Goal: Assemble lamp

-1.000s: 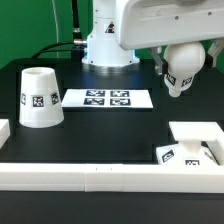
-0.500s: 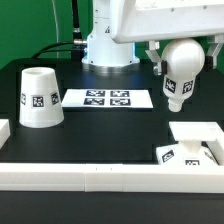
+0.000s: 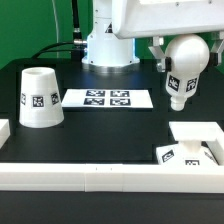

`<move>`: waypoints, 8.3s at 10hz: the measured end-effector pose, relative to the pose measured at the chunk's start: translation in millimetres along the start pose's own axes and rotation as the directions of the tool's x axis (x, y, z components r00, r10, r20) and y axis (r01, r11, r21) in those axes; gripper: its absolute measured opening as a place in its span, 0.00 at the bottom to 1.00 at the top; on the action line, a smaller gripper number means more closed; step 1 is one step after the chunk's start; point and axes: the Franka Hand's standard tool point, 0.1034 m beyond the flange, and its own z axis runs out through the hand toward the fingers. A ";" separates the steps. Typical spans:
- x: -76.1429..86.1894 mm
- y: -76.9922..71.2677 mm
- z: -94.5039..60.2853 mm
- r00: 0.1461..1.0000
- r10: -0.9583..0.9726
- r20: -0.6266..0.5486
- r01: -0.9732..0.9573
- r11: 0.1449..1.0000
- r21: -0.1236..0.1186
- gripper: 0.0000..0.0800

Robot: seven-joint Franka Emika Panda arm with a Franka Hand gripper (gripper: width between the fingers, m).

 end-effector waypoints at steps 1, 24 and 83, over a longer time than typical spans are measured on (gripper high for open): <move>11.5 -0.2 -3.7 0.998 -0.013 -0.060 0.012 1.000 -0.014 0.72; 15.4 -7.6 34.0 0.976 -0.065 -0.209 0.056 0.997 -0.049 0.72; 9.1 -20.0 27.7 0.365 0.913 0.182 -0.912 0.389 -0.127 0.87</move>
Offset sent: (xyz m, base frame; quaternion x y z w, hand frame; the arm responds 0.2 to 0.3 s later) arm 0.0000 0.0000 0.0000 0.0000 0.0650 0.0000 0.9979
